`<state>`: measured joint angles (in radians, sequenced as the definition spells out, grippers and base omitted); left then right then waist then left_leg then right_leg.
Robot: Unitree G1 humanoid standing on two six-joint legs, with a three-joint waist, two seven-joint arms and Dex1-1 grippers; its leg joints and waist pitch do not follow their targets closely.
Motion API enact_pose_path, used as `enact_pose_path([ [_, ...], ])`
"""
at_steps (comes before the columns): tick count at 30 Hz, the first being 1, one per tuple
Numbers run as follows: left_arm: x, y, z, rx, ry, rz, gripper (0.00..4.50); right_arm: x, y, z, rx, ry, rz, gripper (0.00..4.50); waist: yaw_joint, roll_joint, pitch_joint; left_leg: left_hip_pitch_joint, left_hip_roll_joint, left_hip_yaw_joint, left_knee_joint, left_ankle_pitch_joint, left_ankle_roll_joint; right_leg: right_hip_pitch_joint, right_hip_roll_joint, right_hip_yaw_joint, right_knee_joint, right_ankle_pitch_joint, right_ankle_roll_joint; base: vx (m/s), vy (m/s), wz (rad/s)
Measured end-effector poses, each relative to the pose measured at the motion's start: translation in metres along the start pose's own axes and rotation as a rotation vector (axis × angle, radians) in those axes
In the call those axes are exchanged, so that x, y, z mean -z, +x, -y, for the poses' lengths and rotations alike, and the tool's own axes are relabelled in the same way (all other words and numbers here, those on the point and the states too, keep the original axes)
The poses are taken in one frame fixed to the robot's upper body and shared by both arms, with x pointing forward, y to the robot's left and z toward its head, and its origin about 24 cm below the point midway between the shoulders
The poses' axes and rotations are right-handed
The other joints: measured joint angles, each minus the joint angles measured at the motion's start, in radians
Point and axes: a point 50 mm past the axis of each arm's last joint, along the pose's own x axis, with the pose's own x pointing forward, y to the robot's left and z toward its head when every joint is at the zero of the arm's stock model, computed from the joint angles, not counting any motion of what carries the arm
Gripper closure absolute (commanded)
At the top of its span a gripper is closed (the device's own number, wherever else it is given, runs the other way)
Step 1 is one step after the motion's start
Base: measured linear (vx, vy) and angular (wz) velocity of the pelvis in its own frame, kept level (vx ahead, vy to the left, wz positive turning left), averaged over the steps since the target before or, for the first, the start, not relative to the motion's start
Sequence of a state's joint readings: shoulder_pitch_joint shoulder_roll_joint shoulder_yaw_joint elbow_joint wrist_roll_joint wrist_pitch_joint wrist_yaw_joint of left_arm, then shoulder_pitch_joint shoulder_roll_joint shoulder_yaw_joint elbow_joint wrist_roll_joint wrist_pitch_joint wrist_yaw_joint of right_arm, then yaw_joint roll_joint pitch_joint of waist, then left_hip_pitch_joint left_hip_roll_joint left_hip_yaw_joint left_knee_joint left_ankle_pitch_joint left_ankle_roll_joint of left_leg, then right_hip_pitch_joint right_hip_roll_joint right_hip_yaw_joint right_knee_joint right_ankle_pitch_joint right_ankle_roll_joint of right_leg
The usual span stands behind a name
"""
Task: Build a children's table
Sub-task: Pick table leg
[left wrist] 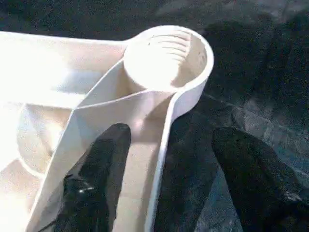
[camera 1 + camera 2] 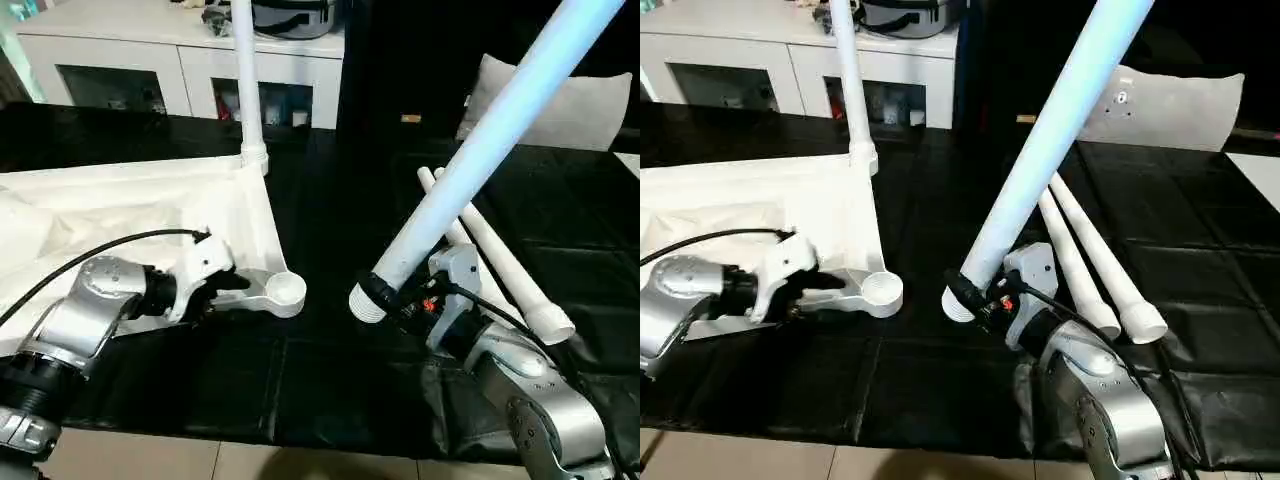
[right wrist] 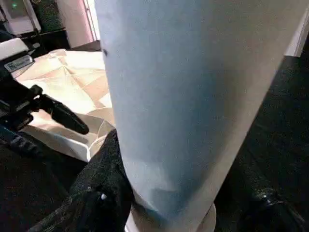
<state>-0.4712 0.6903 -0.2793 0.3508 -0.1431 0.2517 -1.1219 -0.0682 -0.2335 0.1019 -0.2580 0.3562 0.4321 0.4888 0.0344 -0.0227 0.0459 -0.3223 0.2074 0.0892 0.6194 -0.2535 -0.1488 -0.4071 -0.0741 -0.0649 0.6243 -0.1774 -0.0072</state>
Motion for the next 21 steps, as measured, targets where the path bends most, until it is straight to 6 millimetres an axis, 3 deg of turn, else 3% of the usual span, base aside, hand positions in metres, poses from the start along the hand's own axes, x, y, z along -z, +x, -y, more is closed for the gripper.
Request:
enact_pose_path([
  [21,0.016,-0.007,-0.015,0.018,-0.029,-0.028,3.33,0.001,0.0,-0.002,-0.032,-0.007,-0.016,2.59,0.0,-0.002,0.0,0.0,0.001,0.004,-0.007,0.004,0.001,-0.001,-0.001,0.0,-0.003,0.0,0.0,0.0,0.0,0.0],
])
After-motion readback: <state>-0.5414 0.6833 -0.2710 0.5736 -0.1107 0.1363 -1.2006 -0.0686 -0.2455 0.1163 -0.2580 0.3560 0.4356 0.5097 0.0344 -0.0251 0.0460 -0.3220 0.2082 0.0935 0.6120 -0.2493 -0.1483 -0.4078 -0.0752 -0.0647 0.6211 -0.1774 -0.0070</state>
